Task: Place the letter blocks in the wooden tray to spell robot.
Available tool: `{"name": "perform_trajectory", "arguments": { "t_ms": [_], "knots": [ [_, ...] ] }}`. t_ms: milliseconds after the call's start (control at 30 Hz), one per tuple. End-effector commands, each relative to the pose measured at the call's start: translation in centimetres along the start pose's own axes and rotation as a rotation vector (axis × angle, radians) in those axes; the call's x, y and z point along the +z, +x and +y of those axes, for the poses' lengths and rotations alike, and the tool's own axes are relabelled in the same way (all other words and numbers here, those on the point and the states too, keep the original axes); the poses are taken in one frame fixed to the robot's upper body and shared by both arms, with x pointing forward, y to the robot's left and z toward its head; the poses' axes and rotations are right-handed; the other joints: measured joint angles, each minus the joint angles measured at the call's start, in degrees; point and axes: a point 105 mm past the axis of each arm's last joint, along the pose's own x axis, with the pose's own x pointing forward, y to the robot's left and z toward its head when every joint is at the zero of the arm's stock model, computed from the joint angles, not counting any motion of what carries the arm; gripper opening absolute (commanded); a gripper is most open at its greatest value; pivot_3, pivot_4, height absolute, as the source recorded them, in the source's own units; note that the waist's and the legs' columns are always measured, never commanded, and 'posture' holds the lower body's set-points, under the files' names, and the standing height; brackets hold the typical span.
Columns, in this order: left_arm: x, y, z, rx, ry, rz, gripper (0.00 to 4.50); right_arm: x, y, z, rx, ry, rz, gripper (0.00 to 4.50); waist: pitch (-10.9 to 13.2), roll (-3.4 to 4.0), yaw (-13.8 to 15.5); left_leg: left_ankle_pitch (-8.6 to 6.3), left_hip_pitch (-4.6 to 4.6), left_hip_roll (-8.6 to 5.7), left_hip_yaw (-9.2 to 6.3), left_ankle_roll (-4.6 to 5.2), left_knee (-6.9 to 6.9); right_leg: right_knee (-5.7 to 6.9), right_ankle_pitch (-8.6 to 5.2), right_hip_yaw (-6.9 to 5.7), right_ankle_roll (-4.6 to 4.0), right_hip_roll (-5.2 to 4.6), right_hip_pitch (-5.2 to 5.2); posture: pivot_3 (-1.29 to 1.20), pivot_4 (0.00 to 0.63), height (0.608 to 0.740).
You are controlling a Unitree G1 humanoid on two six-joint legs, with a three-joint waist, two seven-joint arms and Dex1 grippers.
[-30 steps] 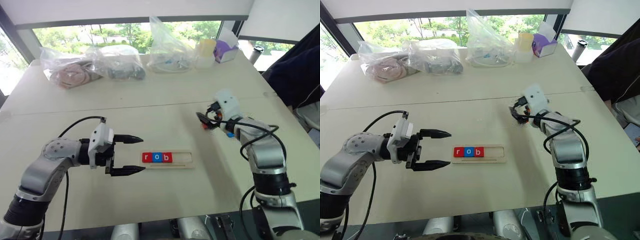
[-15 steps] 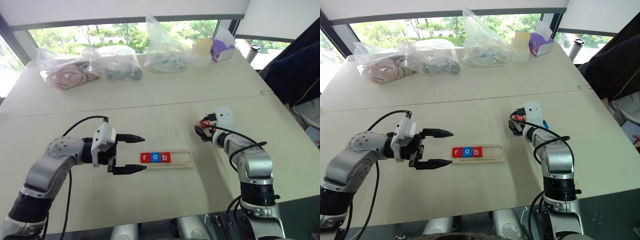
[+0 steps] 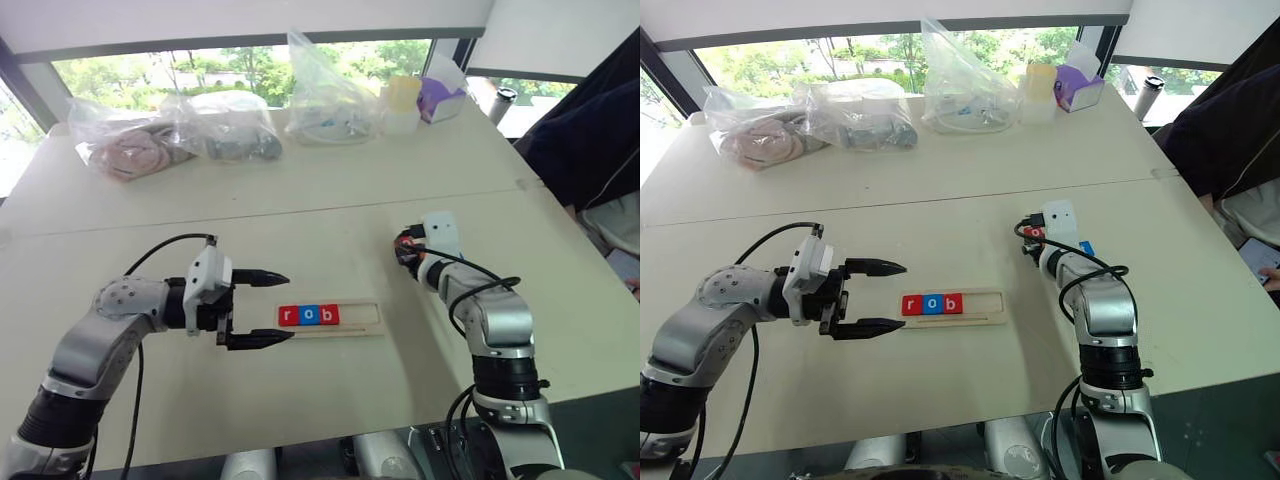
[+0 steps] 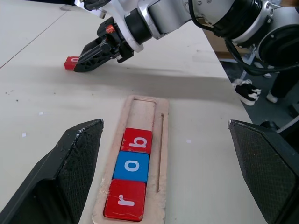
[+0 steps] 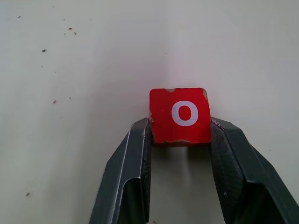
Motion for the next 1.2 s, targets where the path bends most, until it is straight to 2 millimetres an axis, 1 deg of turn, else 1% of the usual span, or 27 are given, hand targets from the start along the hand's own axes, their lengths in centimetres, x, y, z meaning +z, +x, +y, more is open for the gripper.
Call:
{"name": "perform_trajectory", "arguments": {
  "t_ms": [33, 133, 233, 333, 433, 500, 533, 567, 600, 633, 667, 833, 900, 967, 1067, 1100, 1200],
  "knots": [
    [0.7, 0.0, -0.6, -0.032, 0.038, -0.012, 4.50, -1.2, -4.2, 1.5, 0.058, -0.039, 0.020, 1.13, 0.00, 0.00, 0.35, 0.00, -0.02, 0.00, -0.07, 0.00, -0.02, 0.00, -0.02, 0.00, 0.05, -0.01, 0.00, 0.00, 0.150, 0.740],
    [0.6, 0.0, -0.7, -0.055, 0.048, -0.004, 4.50, -3.5, -6.9, 2.7, 0.108, -0.064, 0.092, 1.13, 0.01, 0.02, 0.35, -0.03, -0.08, 0.00, -0.05, 0.02, -0.04, -0.01, -0.08, 0.00, 0.10, -0.03, -0.05, 0.00, 0.150, 0.740],
    [0.8, 0.2, -0.4, -0.061, 0.056, -0.014, 4.50, -5.1, -8.8, 3.0, 0.109, -0.050, 0.153, 1.13, 0.01, 0.02, 0.04, -0.03, 0.00, 0.00, -0.01, 0.02, -0.01, -0.02, -0.15, -0.01, 0.08, -0.03, -0.02, 0.00, 0.150, 0.740],
    [0.9, 0.4, -0.3, -0.068, 0.056, -0.027, 4.50, -5.4, -9.7, 3.0, 0.093, -0.028, 0.171, 1.13, 0.01, 0.02, -0.21, -0.01, 0.09, 0.01, -0.01, -0.01, 0.03, -0.02, -0.12, -0.01, -0.01, -0.02, 0.06, 0.00, 0.150, 0.740],
    [0.8, 0.7, -0.2, -0.077, 0.060, -0.030, 4.50, -5.6, -9.8, 2.8, 0.068, -0.010, 0.178, 1.13, 0.00, 0.02, -0.23, -0.01, 0.12, 0.02, -0.01, -0.02, 0.04, -0.02, -0.12, -0.01, -0.03, -0.02, 0.07, 0.00, 0.150, 0.740],
    [0.8, 0.8, -0.2, -0.080, 0.061, -0.031, 4.50, -5.6, -9.7, 2.8, 0.063, -0.004, 0.177, 2.16, 0.00, 0.01, -0.23, -0.01, 0.10, 0.01, -0.01, -0.01, 0.03, -0.04, -0.12, -0.01, -0.02, -0.01, 0.07, 0.00, 0.150, 0.740],
    [0.7, 0.9, -0.2, -0.082, 0.062, -0.031, 4.50, -5.5, -9.7, 2.8, 0.065, -0.002, 0.176, 2.50, 0.00, 0.01, -0.22, -0.01, 0.08, 0.01, -0.01, -0.01, 0.01, -0.09, -0.12, -0.02, -0.02, -0.01, 0.07, 0.00, 0.150, 0.740],
    [0.7, 0.9, -0.2, -0.082, 0.063, -0.031, 4.50, -5.4, -9.7, 2.9, 0.078, -0.007, 0.171, 2.99, 0.00, 0.01, -0.22, -0.01, 0.05, 0.01, -0.01, -0.01, -0.02, -0.13, -0.12, -0.02, -0.02, -0.01, 0.06, 0.00, 0.150, 0.740],
    [0.7, 0.9, -0.2, -0.083, 0.063, -0.030, 4.50, -5.2, -9.7, 3.0, 0.097, -0.019, 0.165, 3.58, 0.00, 0.01, -0.23, -0.01, 0.03, 0.01, -0.01, -0.01, -0.01, -0.16, -0.12, -0.02, -0.01, -0.02, 0.06, 0.00, 0.150, 0.740],
    [0.7, 0.9, -0.1, -0.082, 0.064, -0.029, 4.50, -4.8, -9.8, 3.1, 0.134, -0.050, 0.154, 4.08, 0.00, 0.01, -0.22, -0.01, 0.02, 0.01, 0.02, -0.01, -0.01, -0.18, -0.11, -0.02, -0.01, -0.03, 0.06, 0.00, 0.150, 0.740],
    [0.6, 0.8, -0.1, -0.081, 0.066, -0.026, 4.50, -4.4, -9.9, 3.1, 0.184, -0.104, 0.139, 4.45, 0.01, 0.03, -0.22, -0.01, 0.01, 0.00, 0.02, -0.01, -0.01, -0.20, -0.11, -0.02, -0.01, -0.04, 0.06, 0.00, 0.150, 0.740],
    [0.5, 0.7, 0.0, -0.079, 0.071, -0.021, 4.50, -1.7, -11.1, 3.3, 0.471, -0.449, 0.020, 4.45, 0.09, 0.05, -0.19, -0.01, 0.01, -0.08, 0.09, -0.01, 0.01, -0.40, -0.11, 0.00, 0.01, -0.12, 0.14, 0.00, 0.150, 0.740],
    [0.5, 0.7, 0.1, -0.078, 0.074, -0.020, 4.50, -2.0, -11.3, 2.7, 0.601, -0.582, 0.024, 4.45, 0.10, 0.04, -0.18, -0.02, 0.04, -0.07, 0.06, 0.00, -0.01, -0.44, -0.11, -0.02, 0.02, -0.08, 0.18, 0.00, 0.150, 0.740],
    [0.5, 0.7, 0.1, -0.079, 0.077, -0.022, 4.50, -2.3, -10.7, 1.6, 0.675, -0.680, 0.010, 4.45, 0.16, -0.07, -0.17, -0.04, 0.06, -0.07, 0.05, 0.04, -0.02, -0.50, -0.11, -0.04, 0.02, -0.04, 0.24, 0.00, 0.150, 0.740],
    [0.5, 0.7, 0.1, -0.078, 0.079, -0.022, 4.50, -2.7, -10.2, 1.3, 0.784, -0.678, -0.008, 4.45, 0.23, -0.14, -0.23, -0.04, 0.07, -0.06, 0.07, 0.04, -0.01, -0.49, -0.10, -0.03, 0.03, -0.03, 0.24, 0.00, 0.150, 0.740],
    [0.5, 0.7, 0.1, -0.077, 0.080, -0.022, 4.50, -2.7, -9.6, 0.9, 0.803, -0.693, -0.016, 4.45, 0.24, -0.12, -0.22, -0.04, 0.07, -0.06, 0.07, 0.04, 0.00, -0.48, -0.09, -0.03, 0.04, -0.03, 0.24, 0.00, 0.150, 0.740],
    [0.4, 0.6, 0.0, -0.063, 0.080, -0.020, 4.50, -3.0, -7.4, -0.8, 0.840, -0.738, 0.035, 4.45, 0.30, -0.11, -0.31, -0.04, 0.09, -0.05, 0.10, 0.04, 0.06, -0.46, -0.03, 0.00, 0.06, -0.01, 0.24, 0.00, 0.150, 0.740]
  ]
}}
